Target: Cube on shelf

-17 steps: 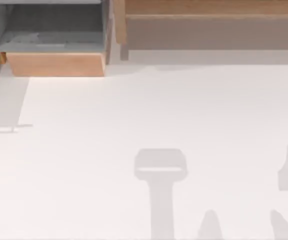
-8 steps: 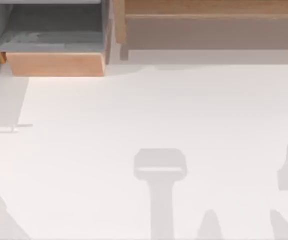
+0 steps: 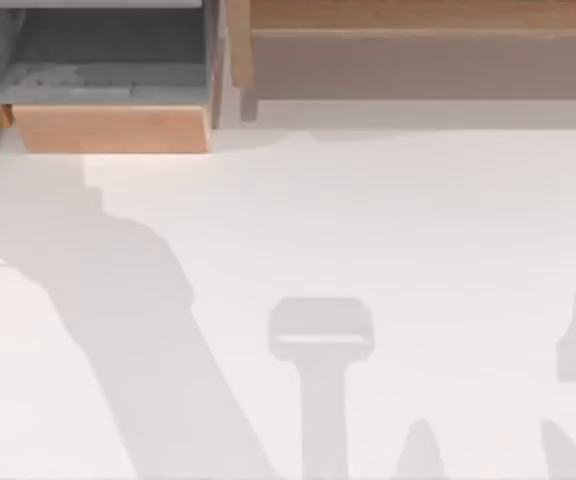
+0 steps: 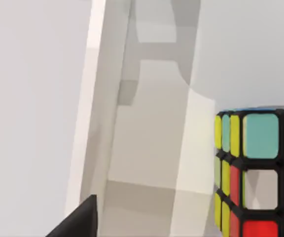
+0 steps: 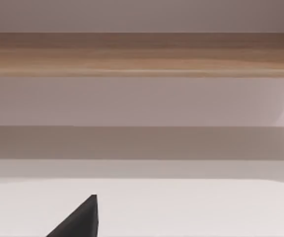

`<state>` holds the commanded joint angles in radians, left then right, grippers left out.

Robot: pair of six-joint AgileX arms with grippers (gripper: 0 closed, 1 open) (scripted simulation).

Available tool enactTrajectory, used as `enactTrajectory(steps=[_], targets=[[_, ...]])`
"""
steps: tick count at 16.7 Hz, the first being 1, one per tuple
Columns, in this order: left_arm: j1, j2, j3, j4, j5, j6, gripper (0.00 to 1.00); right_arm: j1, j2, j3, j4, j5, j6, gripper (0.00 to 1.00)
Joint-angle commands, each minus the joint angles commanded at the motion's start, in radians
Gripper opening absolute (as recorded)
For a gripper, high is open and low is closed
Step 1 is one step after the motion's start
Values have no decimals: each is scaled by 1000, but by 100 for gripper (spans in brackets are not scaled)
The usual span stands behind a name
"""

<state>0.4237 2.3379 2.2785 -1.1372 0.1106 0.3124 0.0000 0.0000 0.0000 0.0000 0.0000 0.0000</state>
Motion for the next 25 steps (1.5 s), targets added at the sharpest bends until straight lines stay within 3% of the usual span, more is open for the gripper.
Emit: enactTrajectory(steps=[6, 12, 18, 22, 25], targets=[[-85, 81, 97, -196, -58, -76, 100, 0, 0, 0, 0, 0, 0, 100], [-82, 82, 92, -190, -57, -75, 100, 0, 0, 0, 0, 0, 0, 100], [-91, 165, 28, -42, -58, -81, 100, 0, 0, 0, 0, 0, 0, 100], [-94, 170, 27, -37, -59, -84, 100, 0, 0, 0, 0, 0, 0, 100], [-94, 170, 27, -37, -59, -84, 77, 0, 0, 0, 0, 0, 0, 100]])
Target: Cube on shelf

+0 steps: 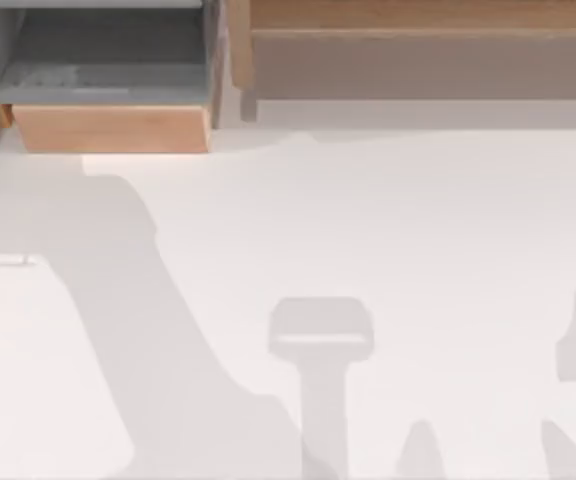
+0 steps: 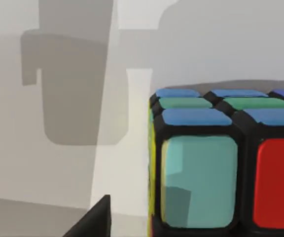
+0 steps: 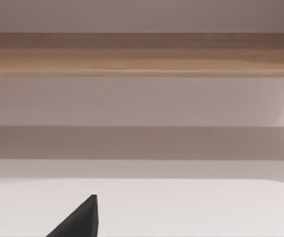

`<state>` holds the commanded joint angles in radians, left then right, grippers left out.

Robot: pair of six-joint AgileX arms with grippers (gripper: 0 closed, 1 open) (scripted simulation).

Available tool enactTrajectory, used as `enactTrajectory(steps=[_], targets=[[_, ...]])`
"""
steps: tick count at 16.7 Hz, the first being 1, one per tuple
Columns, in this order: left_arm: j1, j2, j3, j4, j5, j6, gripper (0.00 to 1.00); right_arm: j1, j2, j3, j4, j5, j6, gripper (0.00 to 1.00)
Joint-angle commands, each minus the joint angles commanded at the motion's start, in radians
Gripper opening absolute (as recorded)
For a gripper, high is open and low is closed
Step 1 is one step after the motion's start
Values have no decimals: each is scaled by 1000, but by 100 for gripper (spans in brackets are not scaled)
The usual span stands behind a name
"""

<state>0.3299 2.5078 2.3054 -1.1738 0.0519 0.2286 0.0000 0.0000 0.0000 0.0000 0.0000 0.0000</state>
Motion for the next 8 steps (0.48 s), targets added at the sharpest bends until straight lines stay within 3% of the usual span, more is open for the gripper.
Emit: enactTrajectory(steps=[8], targets=[[0, 0, 0, 0, 0, 0, 17, 0, 0, 0, 0, 0, 0, 100]])
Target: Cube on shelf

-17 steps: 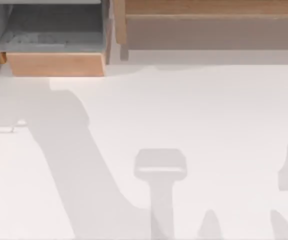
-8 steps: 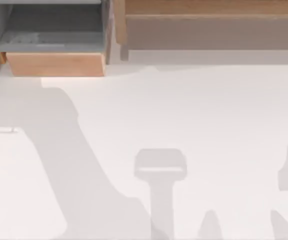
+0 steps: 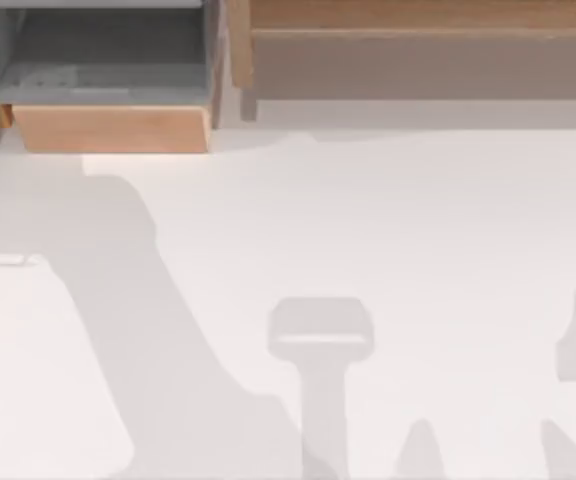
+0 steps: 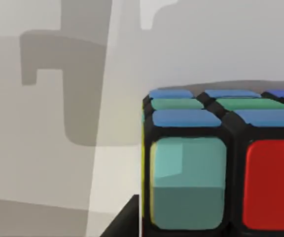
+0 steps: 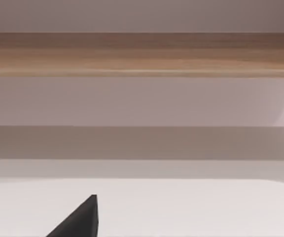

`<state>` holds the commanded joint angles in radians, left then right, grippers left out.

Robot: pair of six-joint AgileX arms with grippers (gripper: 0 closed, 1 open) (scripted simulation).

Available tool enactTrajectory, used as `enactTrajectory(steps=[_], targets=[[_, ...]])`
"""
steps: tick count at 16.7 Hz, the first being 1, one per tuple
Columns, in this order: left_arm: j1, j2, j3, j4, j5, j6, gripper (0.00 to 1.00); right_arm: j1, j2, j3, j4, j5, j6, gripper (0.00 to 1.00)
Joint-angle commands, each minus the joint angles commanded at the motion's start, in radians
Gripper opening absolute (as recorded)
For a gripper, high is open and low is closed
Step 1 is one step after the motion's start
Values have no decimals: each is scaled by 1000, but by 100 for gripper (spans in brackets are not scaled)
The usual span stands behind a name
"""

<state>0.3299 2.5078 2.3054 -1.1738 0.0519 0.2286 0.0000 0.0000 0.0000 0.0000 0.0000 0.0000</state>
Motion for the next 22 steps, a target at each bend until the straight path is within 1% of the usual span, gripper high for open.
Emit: enactTrajectory(steps=[2, 3, 13, 18, 22], targets=[[0, 0, 0, 0, 0, 0, 2, 0, 0, 0, 0, 0, 0, 100], [0, 0, 0, 0, 0, 0, 0, 0, 0, 0, 0, 0, 0, 100], [5, -1, 10, -14, -1, -5, 0, 0, 0, 0, 0, 0, 0, 100], [-3, -5, 100, -99, -29, -32, 0, 0, 0, 0, 0, 0, 0, 100], [-2, 20, 157, -132, -15, -9, 0, 0, 0, 0, 0, 0, 0, 100]])
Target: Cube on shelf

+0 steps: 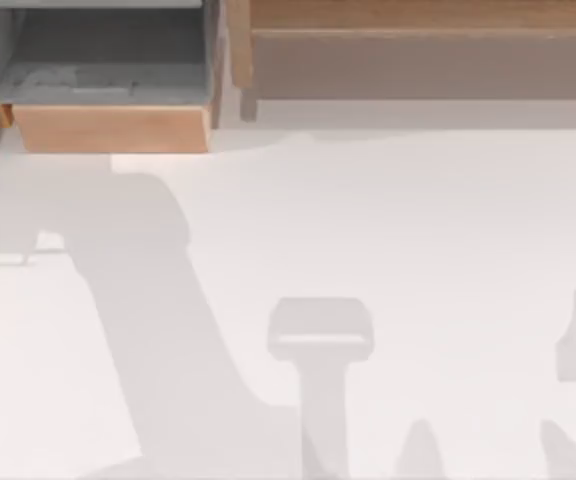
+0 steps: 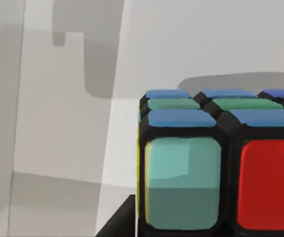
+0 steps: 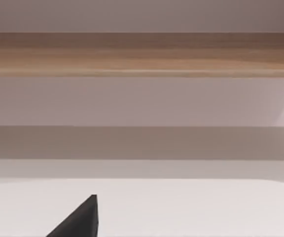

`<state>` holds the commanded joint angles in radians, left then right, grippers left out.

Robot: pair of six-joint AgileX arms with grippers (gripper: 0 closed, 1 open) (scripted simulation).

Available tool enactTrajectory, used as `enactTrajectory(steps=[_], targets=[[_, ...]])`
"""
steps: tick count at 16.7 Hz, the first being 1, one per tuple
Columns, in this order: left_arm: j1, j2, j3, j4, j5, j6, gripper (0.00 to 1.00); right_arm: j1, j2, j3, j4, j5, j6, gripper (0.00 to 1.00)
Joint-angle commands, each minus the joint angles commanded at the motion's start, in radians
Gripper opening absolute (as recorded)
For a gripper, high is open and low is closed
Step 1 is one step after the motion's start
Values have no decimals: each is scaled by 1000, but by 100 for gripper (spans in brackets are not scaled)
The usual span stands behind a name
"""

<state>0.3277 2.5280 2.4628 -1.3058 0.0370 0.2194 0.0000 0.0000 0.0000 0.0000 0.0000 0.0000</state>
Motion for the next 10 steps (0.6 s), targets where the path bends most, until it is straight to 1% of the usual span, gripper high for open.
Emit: enactTrajectory(steps=[5, 8, 10], targets=[[4, 3, 8, -9, 15, 10, 0, 0, 0, 0, 0, 0, 0, 100], [1, -3, 2, -7, 11, 11, 0, 0, 0, 0, 0, 0, 0, 100], [-4, -41, -27, -4, -7, 8, 0, 0, 0, 0, 0, 0, 0, 100]])
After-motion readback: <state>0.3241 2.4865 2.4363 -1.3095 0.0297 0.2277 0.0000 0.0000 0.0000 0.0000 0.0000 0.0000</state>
